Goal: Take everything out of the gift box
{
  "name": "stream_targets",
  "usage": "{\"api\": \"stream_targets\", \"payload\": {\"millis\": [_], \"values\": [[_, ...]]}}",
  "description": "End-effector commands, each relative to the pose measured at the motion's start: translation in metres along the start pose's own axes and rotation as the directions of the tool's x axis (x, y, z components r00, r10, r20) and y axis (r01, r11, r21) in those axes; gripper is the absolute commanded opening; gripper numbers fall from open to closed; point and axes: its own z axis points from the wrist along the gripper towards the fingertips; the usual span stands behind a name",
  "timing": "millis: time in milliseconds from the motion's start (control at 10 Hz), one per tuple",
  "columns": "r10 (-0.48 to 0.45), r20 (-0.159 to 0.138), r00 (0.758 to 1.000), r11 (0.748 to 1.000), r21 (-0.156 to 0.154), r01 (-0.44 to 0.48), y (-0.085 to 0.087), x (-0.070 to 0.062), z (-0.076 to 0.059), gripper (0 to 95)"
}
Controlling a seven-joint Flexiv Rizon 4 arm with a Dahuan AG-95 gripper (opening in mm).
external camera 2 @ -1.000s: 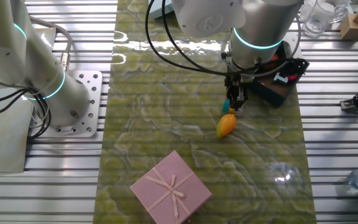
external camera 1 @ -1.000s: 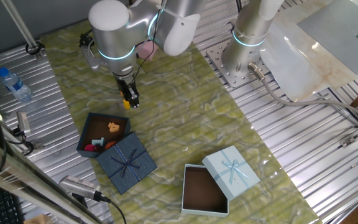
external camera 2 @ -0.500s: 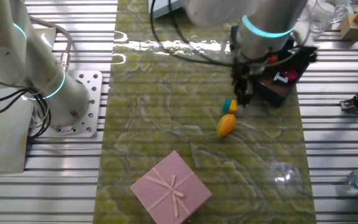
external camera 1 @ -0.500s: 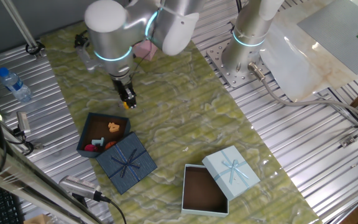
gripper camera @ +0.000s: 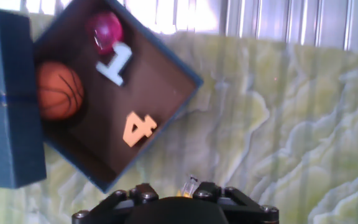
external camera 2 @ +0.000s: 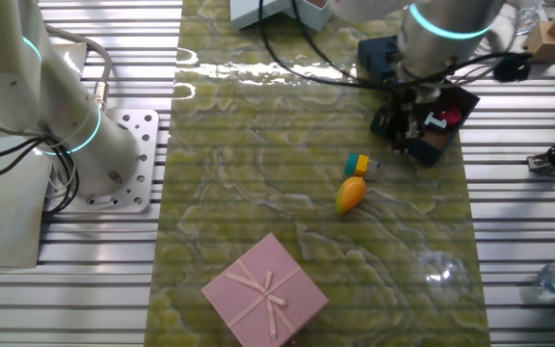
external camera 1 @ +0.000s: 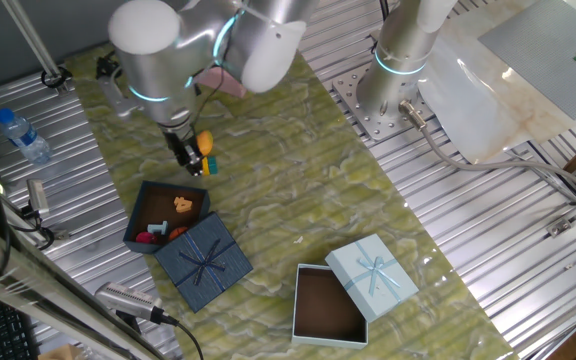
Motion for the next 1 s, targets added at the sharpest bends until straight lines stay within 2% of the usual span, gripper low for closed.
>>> {"api": "stream_targets", "payload": {"millis": [100,300,500,700,1000], "values": [[0.009,-0.003,1.0,1.0,0.001,-0.009,0.003,-0.01,-0.006,38.0],[0.014,-0.002,1.0,1.0,-0.001,-0.014,0.007,-0.017,-0.008,38.0],[0.032,0.015,0.999,0.999,-0.002,-0.032,0.02,-0.03,-0.003,38.0],[0.046,0.014,0.999,0.999,-0.005,-0.046,0.03,-0.04,-0.004,38.0],[0.076,0.025,0.997,0.997,-0.001,-0.076,0.045,-0.05,0.005,38.0]]}}
